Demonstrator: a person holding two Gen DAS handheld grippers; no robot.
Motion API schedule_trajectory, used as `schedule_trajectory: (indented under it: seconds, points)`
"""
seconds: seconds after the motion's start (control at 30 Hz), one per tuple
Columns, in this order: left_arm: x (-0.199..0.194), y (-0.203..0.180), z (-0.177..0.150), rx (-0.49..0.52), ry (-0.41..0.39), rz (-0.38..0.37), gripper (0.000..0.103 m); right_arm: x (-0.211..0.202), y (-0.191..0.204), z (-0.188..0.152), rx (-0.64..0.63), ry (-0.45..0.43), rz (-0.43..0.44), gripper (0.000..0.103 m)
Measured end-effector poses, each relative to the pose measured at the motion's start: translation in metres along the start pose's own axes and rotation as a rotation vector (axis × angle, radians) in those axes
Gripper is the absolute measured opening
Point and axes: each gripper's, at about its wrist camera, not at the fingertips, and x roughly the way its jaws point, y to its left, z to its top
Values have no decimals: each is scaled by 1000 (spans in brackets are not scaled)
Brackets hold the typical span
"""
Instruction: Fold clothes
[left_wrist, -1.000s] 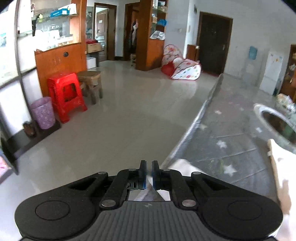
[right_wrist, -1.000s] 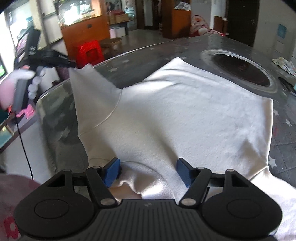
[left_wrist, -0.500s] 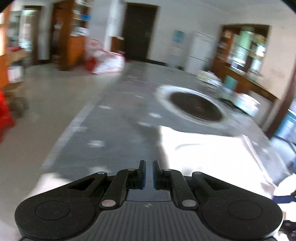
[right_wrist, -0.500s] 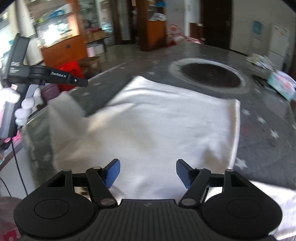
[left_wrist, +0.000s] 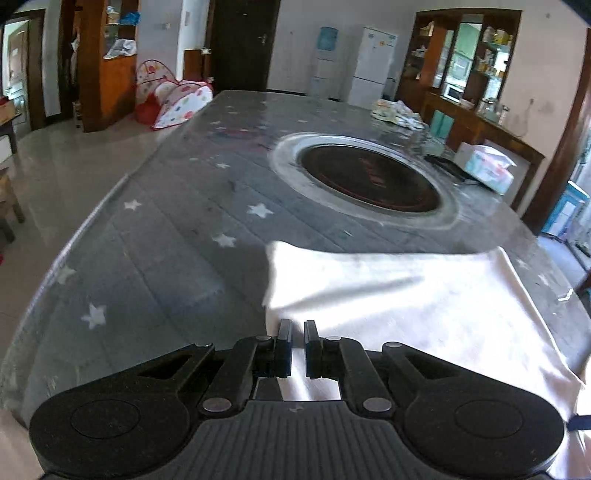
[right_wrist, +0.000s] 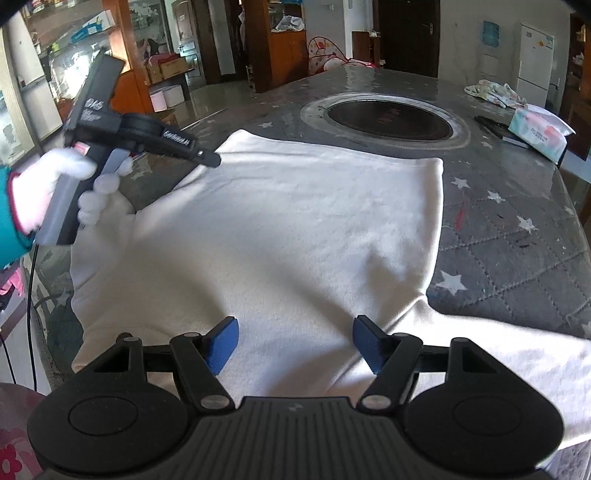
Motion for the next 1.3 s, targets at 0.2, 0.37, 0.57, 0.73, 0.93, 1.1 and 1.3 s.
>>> schedule_trajectory:
  seconds: [0.2, 0.37, 0.57, 0.73, 0.93, 1.1, 1.3]
  points:
    - [12, -8, 13, 36, -11, 27, 9, 1, -3, 0, -4, -2, 11, 72]
    - [31, -8, 25, 55, -21, 58, 9, -2, -6, 0, 13, -15, 17, 72]
    - [30, -11, 32, 67, -10, 46, 10, -27, -24, -5, 95, -68, -40, 71]
    - [3, -21, 18, 104, -15, -8, 18, -45, -59, -21, 213, -95, -202, 66]
    - [-33, -31, -8, 149, -20, -61, 29, -64, -120, -47, 396, -118, -428, 58]
    - [-56, -39, -31, 175, -14, -88, 33, -71, -169, -72, 552, -114, -547, 57]
    - [-76, -53, -51, 219, -26, -105, 41, -84, -198, -99, 736, -175, -489, 55]
